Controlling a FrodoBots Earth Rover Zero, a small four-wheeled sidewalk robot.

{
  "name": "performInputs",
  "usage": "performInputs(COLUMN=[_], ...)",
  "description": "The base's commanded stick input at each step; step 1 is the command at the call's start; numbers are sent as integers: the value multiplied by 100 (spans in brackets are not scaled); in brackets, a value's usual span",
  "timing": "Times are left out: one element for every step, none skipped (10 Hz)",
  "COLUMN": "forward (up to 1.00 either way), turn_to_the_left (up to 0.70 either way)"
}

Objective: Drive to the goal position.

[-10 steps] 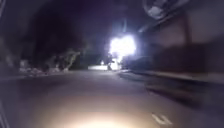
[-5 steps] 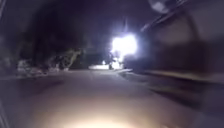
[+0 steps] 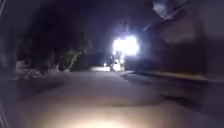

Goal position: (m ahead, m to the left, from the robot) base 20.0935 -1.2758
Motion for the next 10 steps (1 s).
performInputs(forward=[70,70,70,70,70,70,70,70,70,70], turn_to_the_left=[0,0,0,0,0,0,0,0,0,0])
